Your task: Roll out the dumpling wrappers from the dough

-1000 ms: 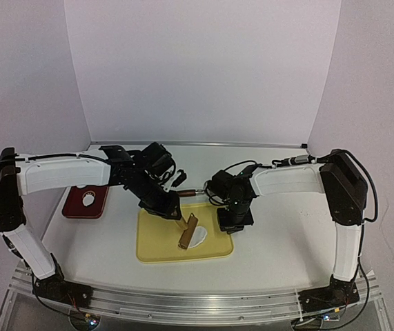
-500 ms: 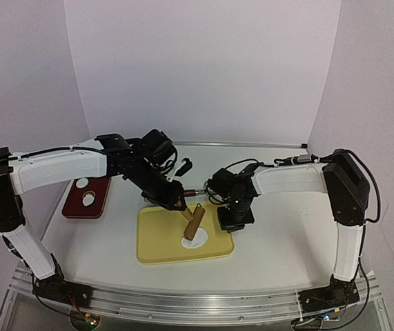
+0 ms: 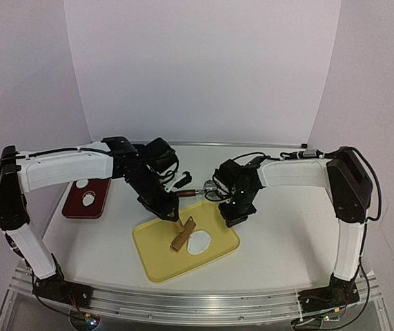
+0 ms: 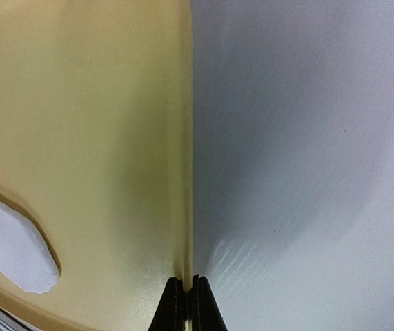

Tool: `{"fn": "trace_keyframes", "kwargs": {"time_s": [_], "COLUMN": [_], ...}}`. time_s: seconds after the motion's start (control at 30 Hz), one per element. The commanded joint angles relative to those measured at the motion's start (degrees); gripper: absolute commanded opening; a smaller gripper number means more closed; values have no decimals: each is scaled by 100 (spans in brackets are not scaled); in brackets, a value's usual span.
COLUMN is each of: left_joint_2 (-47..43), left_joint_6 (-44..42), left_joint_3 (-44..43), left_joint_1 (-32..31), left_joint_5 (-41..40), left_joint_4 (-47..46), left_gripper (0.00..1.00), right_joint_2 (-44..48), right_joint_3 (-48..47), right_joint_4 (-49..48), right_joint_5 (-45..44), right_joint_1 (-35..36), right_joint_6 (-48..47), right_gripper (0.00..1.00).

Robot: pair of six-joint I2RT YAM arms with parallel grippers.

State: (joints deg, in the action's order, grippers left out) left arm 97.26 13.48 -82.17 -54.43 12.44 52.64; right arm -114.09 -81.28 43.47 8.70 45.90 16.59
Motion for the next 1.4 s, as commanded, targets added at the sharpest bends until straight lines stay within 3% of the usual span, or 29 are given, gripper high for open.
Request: {"fn": "trace_keyframes", "kwargs": {"time_s": [0.0, 0.07, 0.27, 0.4, 0.6, 0.8, 1.13, 1.37], "left_joint_2": [-196, -245, -521, -794, -943, -928, -1326, -1573], "left_joint_6": [-27, 36, 379, 860, 1551, 1477, 1084, 951], "left_joint_3": [-190, -206, -76, -28, -164, -517, -103, 314], "left_joint_1": [23, 29, 53, 124, 437, 670, 777, 776], "left_joint_5": [108, 151, -22, -433, -427, -189, 268, 487], "left_joint_4": [-236, -270, -326, -250, -147, -64, -195, -329], "left_gripper": [0, 0, 0, 0, 0, 0, 0, 0], "right_joint_2": [-135, -202, -138, 271, 1550, 2574, 2885, 2307], "right_joint_3": [-519, -684, -1015, -1042, 109, 1462, 2889, 2478], "right_joint_4": [-44, -33, 6, 320, 529, 169, -1379, -1586], "right_joint_5": [1, -128, -363, -774, -416, -42, 119, -188], "right_joint_1": [-33, -37, -42, -40, -32, 193, 567, 808], "right_joint_6": [-848, -829, -217, 663, 2811, 4591, 6778, 7058], "right_gripper": [0, 6, 57, 67, 67, 66, 56, 51]}}
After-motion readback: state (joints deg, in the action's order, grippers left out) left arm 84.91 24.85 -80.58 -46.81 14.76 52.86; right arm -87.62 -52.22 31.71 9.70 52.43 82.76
